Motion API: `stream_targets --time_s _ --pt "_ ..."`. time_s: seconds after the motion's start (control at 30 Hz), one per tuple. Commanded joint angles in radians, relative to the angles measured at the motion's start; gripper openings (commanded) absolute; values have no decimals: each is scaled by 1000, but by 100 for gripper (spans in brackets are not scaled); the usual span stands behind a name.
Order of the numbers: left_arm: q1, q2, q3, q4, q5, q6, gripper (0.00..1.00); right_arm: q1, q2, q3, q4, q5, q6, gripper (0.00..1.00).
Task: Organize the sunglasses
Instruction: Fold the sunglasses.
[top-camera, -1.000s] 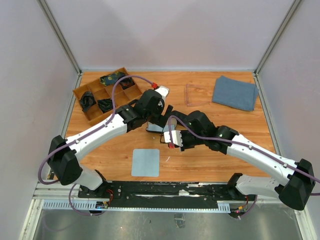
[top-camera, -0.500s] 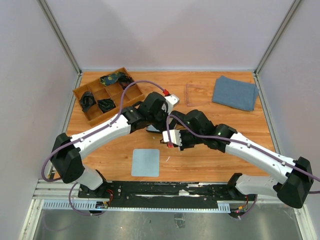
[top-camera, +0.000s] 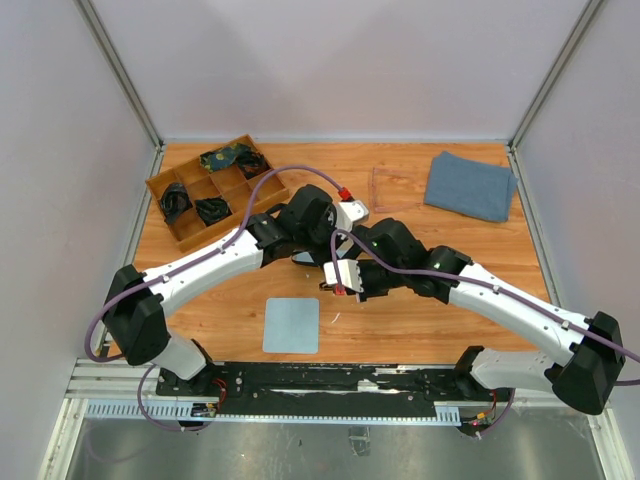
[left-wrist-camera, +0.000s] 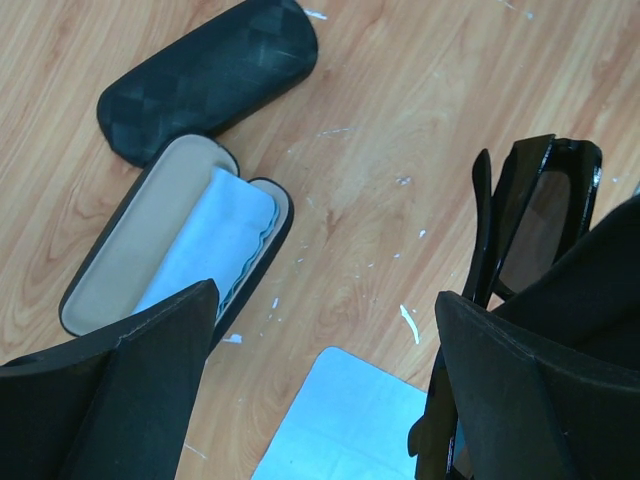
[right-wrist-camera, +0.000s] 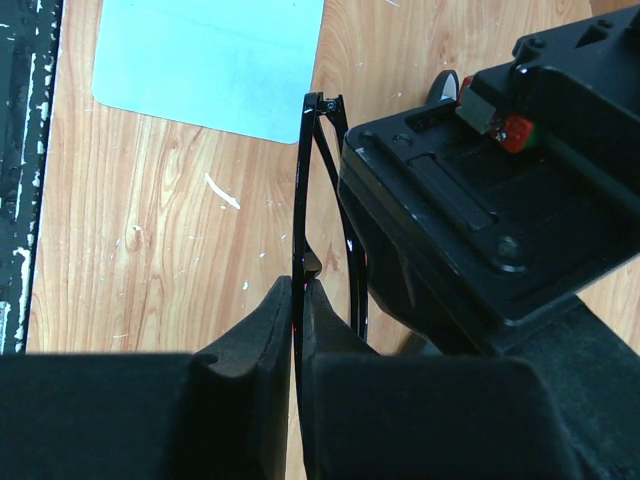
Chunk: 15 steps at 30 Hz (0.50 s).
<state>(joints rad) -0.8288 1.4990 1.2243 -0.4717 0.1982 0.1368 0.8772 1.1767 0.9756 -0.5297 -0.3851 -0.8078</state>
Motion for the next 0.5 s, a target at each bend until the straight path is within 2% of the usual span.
stream_targets --time_s 0.0,0.13,0.37,0.47 --pt "-15 3 11 -20 147 65 96 13 4 56 36 9 -6 1" --pt "-16 13 16 -19 112 61 96 13 10 60 33 3 -9 1" --pt "-9 34 71 37 -173 -39 97 13 11 47 18 -24 -17 1" --pt "-3 68 122 24 -181 -45 97 13 6 42 16 -26 -18 1"
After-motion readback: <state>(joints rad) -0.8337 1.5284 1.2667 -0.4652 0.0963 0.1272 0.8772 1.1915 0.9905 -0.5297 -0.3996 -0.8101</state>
